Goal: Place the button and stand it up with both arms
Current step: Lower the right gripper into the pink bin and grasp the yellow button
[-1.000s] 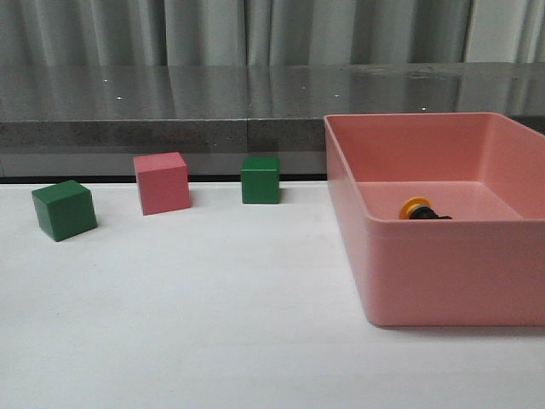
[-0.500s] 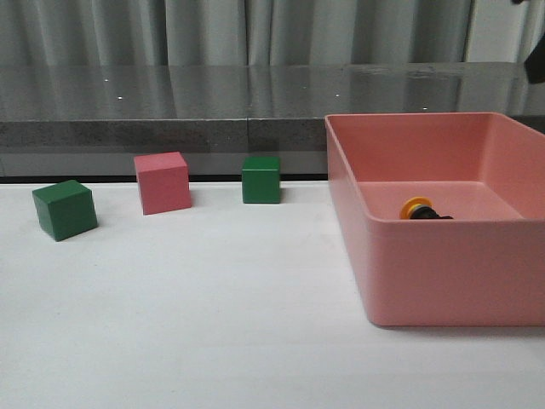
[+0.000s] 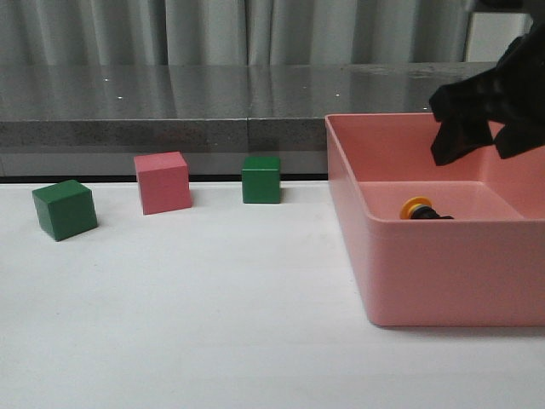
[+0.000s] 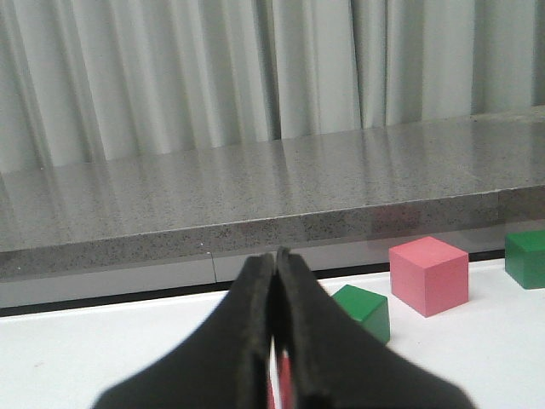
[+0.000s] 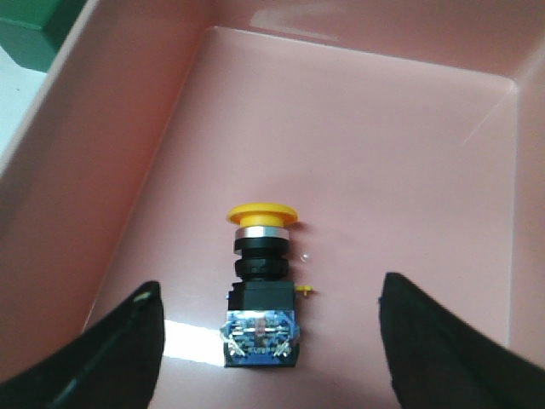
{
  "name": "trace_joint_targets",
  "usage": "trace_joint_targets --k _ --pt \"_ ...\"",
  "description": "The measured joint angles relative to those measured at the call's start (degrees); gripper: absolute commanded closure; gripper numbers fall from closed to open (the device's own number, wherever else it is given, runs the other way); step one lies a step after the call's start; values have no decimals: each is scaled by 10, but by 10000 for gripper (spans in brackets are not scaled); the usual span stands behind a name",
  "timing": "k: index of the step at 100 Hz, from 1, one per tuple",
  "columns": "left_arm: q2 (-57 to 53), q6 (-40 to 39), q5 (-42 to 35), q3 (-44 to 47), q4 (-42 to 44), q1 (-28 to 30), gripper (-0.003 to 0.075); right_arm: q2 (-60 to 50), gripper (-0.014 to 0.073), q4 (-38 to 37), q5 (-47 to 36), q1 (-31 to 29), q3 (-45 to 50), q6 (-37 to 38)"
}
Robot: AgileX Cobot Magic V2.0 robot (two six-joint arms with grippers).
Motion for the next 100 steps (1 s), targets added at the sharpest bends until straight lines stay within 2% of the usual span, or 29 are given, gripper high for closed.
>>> trace_joint_targets --k 50,60,72,79,87,100 --pt "0 0 0 0 0 0 740 151 62 0 -26 0 -44 -1" --pt "0 0 0 0 0 0 740 163 141 0 -21 0 -46 -1" --pt "0 0 0 0 0 0 740 166 341 0 -9 0 -46 -1" --pt "0 0 0 0 0 0 740 166 417 0 -6 0 -46 -1" --pt "0 0 0 0 0 0 740 166 447 0 -6 0 -46 -1" --pt "0 0 0 0 0 0 740 161 447 0 18 1 -58 -1"
